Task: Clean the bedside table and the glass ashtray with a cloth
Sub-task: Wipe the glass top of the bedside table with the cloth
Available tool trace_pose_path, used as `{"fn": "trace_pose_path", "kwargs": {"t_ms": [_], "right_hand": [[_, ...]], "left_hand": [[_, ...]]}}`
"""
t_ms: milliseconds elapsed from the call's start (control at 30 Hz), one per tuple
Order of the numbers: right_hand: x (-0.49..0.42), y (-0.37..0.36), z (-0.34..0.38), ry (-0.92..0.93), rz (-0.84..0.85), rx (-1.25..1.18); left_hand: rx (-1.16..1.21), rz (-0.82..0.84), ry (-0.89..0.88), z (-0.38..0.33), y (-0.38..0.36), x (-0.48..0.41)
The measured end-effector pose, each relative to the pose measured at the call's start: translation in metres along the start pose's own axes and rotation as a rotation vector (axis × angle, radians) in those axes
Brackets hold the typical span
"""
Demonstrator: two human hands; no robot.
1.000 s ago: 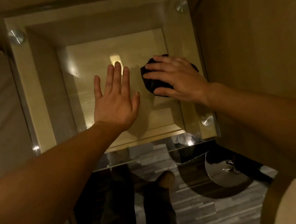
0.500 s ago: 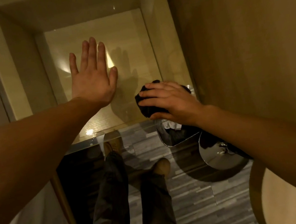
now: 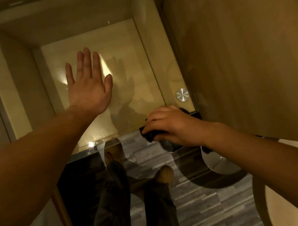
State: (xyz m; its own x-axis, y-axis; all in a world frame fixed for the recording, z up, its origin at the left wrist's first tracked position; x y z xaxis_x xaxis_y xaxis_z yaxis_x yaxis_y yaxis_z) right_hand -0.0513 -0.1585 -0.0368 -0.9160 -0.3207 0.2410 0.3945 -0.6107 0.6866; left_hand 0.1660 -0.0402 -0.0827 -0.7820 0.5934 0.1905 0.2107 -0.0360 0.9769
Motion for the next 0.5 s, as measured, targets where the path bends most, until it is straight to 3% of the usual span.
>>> {"fn": "trace_pose_path", "kwargs": {"t_ms": [100, 200, 333, 500], "right_hand": [[0.007, 0.026, -0.009, -0.151, 0.009, -0.451], [0.004, 0.076, -0.029, -0.267, -0.254, -0.706], [-0.024, 0.143, -0.067, -0.318, -0.577, -0.638], [-0.092, 0.205, -0.12, -0.348, -0.761, -0.45]], "left_hand": [[0.05, -0.037, 0.053, -0.009, 0.008, 0.0], [0.124, -0.074, 0.013, -0.035, 0.014, -0.013], [0.089, -0.024, -0.065, -0.057, 0.003, -0.029], [0.065, -0.013, -0.076, -0.054, -0.009, -0.031]]}}
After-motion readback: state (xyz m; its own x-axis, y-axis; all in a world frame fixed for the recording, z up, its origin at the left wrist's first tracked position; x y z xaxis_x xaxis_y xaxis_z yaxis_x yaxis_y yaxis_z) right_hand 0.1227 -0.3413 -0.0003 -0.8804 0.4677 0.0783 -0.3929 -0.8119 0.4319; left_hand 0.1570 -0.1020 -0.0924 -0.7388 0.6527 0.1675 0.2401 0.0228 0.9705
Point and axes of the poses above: each hand's wrist, its own x-axis away from the middle knuckle, its own y-axis out of the back of the hand, z = x × y, the point moved 6 cm from there along -x, towards the middle knuckle, and after that the axes turned 3 degrees about y, right-handed, at the moved point
